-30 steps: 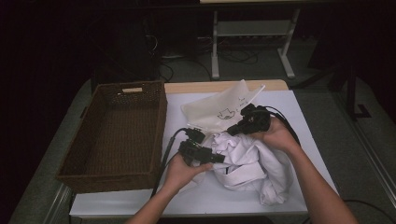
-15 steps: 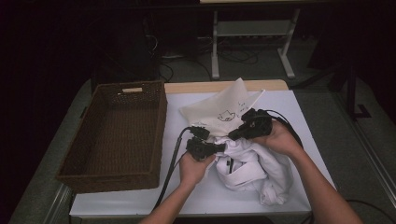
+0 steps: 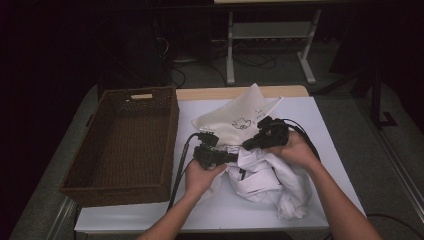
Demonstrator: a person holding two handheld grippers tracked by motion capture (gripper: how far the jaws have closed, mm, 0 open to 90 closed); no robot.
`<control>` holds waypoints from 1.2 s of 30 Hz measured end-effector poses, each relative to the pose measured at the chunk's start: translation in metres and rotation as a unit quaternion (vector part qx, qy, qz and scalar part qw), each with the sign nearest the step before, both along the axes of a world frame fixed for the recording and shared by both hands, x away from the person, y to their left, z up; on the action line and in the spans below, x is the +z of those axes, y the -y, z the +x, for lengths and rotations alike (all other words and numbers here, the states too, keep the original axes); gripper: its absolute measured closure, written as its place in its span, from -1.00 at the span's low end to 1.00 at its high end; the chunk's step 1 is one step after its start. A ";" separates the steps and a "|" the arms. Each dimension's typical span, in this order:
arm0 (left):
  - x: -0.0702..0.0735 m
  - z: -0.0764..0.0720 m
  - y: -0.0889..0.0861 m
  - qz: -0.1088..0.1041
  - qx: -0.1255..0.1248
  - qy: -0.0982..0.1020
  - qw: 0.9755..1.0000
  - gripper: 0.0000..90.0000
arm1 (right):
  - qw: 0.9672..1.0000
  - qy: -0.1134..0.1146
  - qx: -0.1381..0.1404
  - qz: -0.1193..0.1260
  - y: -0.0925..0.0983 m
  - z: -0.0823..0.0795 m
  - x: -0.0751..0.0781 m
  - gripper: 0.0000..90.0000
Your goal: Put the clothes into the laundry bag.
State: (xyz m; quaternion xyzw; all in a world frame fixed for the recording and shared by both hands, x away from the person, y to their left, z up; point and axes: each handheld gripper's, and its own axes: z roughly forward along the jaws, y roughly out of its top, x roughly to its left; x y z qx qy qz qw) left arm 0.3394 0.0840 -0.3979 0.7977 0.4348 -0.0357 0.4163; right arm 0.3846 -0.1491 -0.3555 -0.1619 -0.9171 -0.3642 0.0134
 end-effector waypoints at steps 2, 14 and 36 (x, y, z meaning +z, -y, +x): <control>0.008 -0.007 -0.009 0.012 0.002 0.009 1.000 0.04 | 1.000 0.005 -0.003 0.000 0.004 0.002 0.001 0.97; -0.038 -0.001 -0.004 0.071 0.012 -0.047 0.996 0.59 | 0.998 0.043 -0.026 -0.043 0.016 0.006 0.000 0.97; -0.005 -0.033 0.027 -0.085 -0.020 0.036 0.995 0.88 | 0.996 0.015 0.081 0.018 -0.015 -0.047 0.028 0.98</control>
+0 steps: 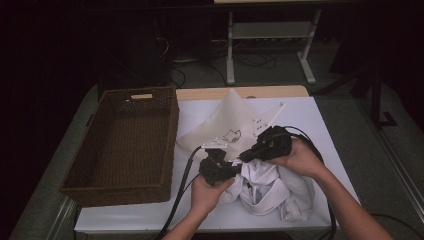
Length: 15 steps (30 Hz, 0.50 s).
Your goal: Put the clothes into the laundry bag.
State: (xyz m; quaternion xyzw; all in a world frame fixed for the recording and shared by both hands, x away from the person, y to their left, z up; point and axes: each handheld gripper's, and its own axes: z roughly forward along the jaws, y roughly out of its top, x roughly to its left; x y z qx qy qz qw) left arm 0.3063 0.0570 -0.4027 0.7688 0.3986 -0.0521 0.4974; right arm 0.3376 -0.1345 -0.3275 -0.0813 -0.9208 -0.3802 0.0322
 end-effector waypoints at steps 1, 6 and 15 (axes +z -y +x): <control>-0.002 0.006 0.001 0.008 0.014 0.002 1.000 0.88 | 1.000 0.001 -0.003 -0.003 -0.005 0.001 0.000 0.98; -0.020 0.040 0.005 0.031 0.095 -0.014 0.995 0.87 | 0.998 -0.014 -0.059 -0.012 -0.008 0.026 -0.014 0.97; -0.006 0.013 -0.014 0.053 0.033 -0.029 0.998 0.09 | 0.996 -0.010 -0.089 -0.019 0.014 0.045 -0.023 0.97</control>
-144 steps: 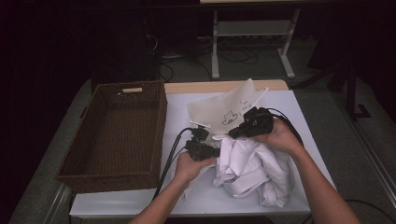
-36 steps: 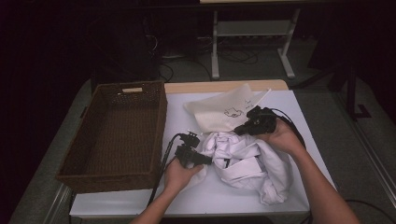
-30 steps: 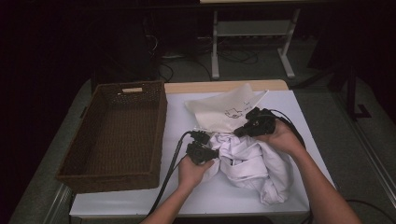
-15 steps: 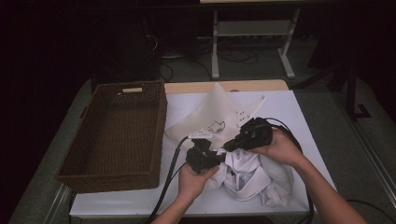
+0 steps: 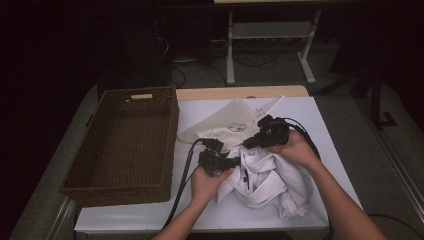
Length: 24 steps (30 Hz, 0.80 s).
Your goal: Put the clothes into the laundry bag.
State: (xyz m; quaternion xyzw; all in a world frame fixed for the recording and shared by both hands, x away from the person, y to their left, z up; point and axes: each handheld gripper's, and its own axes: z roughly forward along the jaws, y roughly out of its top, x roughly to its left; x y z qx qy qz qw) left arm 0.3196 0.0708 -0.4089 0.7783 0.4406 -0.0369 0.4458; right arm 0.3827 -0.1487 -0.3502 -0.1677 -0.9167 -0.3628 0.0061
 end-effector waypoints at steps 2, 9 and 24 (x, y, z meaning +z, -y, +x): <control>0.001 -0.008 -0.009 -0.001 0.002 0.006 1.000 -0.01 | 1.000 0.006 0.002 0.006 0.003 -0.001 0.002 0.97; -0.013 -0.005 -0.013 -0.020 0.042 -0.028 0.999 -0.08 | 1.000 0.010 -0.001 0.003 0.004 -0.001 0.003 0.97; -0.019 0.016 0.005 -0.030 0.012 -0.027 0.999 0.83 | 0.998 0.047 0.011 -0.050 0.023 0.000 -0.003 0.35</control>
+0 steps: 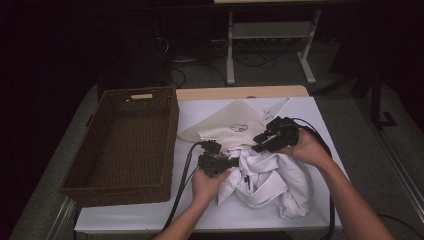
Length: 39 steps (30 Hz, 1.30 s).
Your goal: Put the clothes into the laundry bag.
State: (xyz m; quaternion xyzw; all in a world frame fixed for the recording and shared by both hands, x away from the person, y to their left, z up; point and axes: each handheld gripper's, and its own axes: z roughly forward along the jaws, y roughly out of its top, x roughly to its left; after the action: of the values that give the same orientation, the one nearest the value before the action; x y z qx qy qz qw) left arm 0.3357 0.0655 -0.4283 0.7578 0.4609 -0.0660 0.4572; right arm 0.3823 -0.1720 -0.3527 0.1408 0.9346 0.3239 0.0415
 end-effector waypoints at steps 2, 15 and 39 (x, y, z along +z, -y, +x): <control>0.001 0.003 0.002 0.002 -0.005 0.002 1.000 0.84 | 1.000 0.002 0.000 -0.011 0.004 0.004 -0.005 0.48; 0.028 0.025 0.006 0.008 -0.031 0.039 0.999 0.85 | 0.996 -0.041 0.078 0.017 -0.008 -0.034 0.009 0.97; 0.031 0.024 0.026 -0.021 -0.113 -0.019 0.993 -0.22 | 0.997 -0.031 -0.022 0.060 0.017 0.003 -0.002 0.97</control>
State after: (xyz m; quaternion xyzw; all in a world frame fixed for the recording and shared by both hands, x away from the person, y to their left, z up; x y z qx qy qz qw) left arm 0.3602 0.0392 -0.3974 0.7939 0.3790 -0.1413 0.4540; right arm 0.3848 -0.1892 -0.3543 0.1734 0.9111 0.3738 0.0109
